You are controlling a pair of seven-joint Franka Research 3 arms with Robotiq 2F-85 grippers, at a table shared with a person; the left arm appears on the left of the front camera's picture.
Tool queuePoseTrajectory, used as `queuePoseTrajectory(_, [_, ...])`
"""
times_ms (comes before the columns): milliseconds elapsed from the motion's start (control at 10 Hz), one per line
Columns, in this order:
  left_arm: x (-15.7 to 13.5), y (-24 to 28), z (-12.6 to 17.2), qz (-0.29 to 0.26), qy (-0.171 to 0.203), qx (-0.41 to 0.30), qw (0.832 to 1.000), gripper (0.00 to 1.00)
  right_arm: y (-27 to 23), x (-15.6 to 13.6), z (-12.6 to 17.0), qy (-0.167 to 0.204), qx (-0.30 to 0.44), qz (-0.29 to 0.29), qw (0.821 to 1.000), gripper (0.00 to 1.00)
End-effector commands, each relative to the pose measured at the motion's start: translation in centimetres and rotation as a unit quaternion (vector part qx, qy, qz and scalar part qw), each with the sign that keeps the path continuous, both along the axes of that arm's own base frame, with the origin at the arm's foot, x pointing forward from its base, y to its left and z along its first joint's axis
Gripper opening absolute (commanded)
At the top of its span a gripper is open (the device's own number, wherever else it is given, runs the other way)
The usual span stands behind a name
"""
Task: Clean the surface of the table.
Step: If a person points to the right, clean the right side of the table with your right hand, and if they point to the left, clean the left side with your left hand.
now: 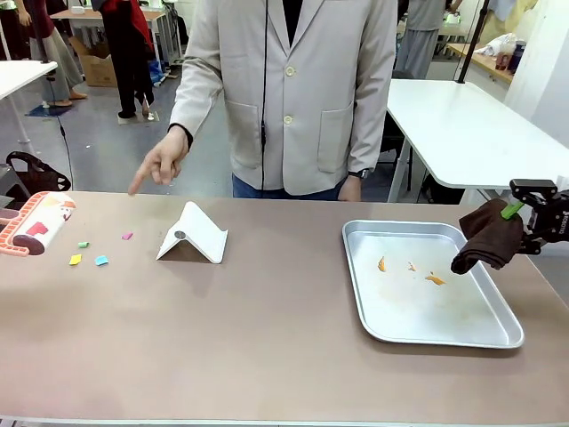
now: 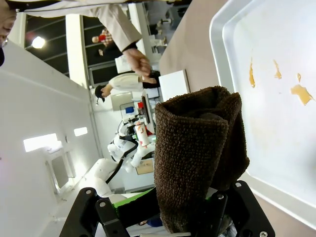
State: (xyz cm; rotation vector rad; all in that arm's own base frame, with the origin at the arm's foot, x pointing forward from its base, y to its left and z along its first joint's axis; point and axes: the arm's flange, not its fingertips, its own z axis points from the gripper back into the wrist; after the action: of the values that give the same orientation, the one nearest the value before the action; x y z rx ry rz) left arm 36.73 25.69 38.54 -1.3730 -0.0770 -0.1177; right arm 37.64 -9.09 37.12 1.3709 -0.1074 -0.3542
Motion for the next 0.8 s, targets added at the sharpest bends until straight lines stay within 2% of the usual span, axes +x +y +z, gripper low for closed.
queuePoseTrajectory(0, [-0.53, -0.22, 0.28, -0.003, -0.008, -0.001, 1.0, 0.0, -0.18, -0.11, 0.41, 0.001, 0.005, -0.002, 1.0, 0.0])
queuePoseTrajectory(500, [-0.53, -0.22, 0.28, -0.003, -0.008, -0.001, 1.0, 0.0, -0.18, -0.11, 0.41, 0.001, 0.005, -0.002, 1.0, 0.0])
queuePoseTrajectory(600, [0.0, 0.0, 0.0, 0.0, 0.0, 0.0, 1.0, 0.22, -0.18, -0.11, 0.41, 0.001, 0.005, -0.002, 1.0, 0.0])
queuePoseTrajectory(700, [0.2, -0.41, 0.14, 0.054, 0.006, 0.058, 0.997, 0.22, -0.18, -0.11, 0.41, 0.001, 0.005, -0.002, 1.0, 0.0])
